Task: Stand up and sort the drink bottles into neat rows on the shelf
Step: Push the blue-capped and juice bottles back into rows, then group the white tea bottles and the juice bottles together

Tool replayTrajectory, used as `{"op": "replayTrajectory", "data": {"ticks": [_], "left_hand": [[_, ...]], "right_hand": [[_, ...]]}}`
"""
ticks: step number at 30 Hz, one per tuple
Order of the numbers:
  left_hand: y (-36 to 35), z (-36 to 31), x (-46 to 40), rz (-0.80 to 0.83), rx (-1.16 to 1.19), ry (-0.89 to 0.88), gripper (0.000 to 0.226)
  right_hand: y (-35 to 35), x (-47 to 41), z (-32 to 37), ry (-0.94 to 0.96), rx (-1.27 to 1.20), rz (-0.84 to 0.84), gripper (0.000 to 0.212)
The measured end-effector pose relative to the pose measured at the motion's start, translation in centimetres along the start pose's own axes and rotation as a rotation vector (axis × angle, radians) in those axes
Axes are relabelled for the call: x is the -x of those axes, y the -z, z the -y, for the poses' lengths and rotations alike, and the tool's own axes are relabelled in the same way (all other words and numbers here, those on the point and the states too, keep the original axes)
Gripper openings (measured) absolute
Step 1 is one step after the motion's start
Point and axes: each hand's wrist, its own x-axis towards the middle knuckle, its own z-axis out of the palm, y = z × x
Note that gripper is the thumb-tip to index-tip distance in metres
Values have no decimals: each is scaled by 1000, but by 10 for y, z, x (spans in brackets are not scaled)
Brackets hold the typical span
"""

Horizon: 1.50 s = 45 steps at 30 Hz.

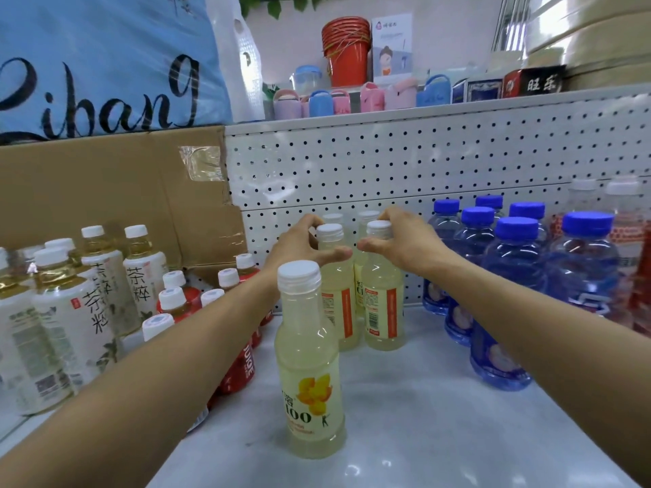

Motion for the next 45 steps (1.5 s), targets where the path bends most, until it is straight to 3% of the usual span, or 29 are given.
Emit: {"op": "replayTrajectory", "data": {"ticks": [6,9,13,17,20,23,27,33,38,45], "left_hand": [[15,-3,-3,239,181,-48,47],[17,-6,-4,156,66,-80,43],[10,-10,0,21,42,-3,57],[14,-8,2,161,108,-16,60],[18,-8,4,252,145,-107,45],[16,-7,2,124,33,-145,44],[8,-8,2,-10,-46,-46,58],[22,-7,5,240,156,-66,42],[10,-7,3,1,-42,-74,49],[3,-7,-3,-65,-124,-34,55]], "right_hand": [[10,-1,-11,57,-171,180,54],[11,-7,-13,60,-131,127,43],[5,-5,-11,-3,-51,14,59],[6,3,-11,63,-67,80,54],[10,3,-14,96,-85,127,48],[9,2,-16,73,-83,82,43],[5,4,-16,71,-54,33,48],[5,5,-14,56,-34,44,49],[6,7,-13,53,-34,43,49],[2,6,-12,65,-33,15,49]]}}
